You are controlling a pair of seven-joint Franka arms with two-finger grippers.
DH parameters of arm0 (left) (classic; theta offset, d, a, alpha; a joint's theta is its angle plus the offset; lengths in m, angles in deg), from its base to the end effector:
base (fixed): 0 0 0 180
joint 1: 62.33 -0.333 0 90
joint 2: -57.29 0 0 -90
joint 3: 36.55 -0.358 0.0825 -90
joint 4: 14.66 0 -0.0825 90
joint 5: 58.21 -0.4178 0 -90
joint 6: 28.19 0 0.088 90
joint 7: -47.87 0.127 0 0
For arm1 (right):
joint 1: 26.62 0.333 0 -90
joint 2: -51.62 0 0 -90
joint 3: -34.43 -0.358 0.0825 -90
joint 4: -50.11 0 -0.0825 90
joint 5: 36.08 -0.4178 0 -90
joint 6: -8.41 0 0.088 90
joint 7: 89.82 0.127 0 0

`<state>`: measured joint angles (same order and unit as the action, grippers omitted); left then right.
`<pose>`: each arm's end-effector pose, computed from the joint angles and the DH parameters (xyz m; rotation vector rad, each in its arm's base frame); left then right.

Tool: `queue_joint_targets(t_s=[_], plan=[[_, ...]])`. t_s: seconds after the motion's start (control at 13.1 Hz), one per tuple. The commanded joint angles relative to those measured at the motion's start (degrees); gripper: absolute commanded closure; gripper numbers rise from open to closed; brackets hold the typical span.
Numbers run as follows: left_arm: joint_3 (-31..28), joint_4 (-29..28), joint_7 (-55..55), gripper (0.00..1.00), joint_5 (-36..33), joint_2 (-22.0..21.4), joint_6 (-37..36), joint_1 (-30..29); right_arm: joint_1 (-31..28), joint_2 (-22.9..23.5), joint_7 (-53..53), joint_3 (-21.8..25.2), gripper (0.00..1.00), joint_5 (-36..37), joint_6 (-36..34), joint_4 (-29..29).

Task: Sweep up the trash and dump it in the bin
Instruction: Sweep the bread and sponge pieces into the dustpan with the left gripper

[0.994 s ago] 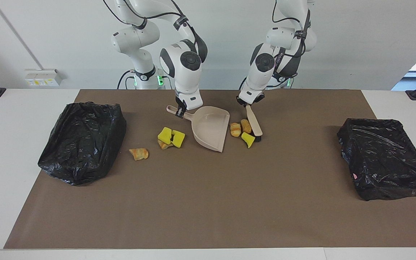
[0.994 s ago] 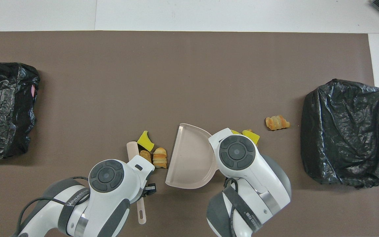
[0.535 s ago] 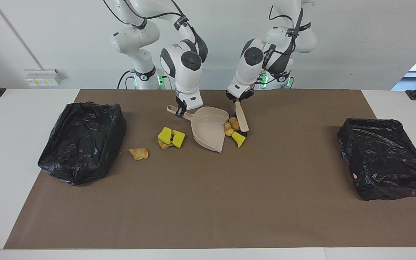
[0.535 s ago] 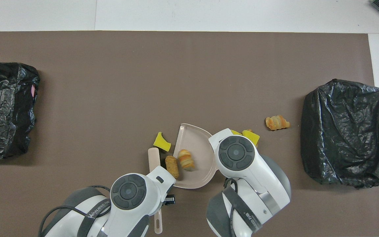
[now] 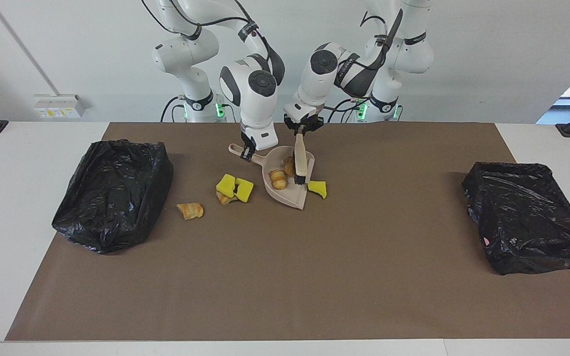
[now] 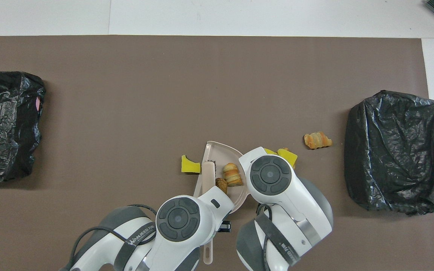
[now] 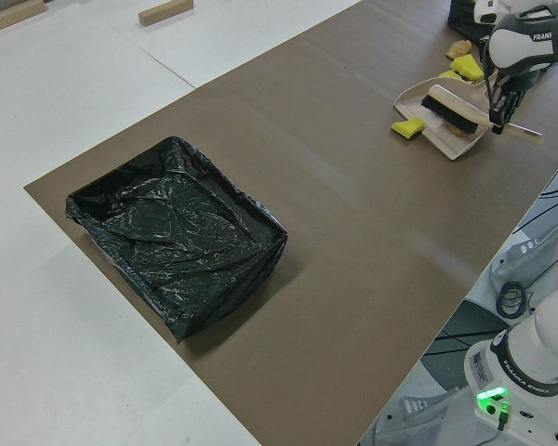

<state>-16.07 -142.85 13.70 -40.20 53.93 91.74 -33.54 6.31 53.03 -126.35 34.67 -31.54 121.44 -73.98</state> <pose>0.3299 -0.4158 0.3905 2.9942 -0.1383 -0.3426 0.4563 0.2851 0.3706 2.4850 1.7874 -0.3378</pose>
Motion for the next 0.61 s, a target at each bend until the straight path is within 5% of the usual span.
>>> queue_joint_targets(t_s=[0.0, 0.54], plan=[[-1.23, 3.55, 0.51, 1.0, -0.08, -0.41, -7.84, -1.09, 0.11, -0.44, 1.72, -0.15, 1.0, 1.0, 0.7, -0.45], [-1.15, 3.21, 20.08, 1.0, -5.26, 1.34, -8.84, -16.73, 0.11, -0.44, 2.33, -0.15, 1.0, 1.0, 0.7, -0.45]])
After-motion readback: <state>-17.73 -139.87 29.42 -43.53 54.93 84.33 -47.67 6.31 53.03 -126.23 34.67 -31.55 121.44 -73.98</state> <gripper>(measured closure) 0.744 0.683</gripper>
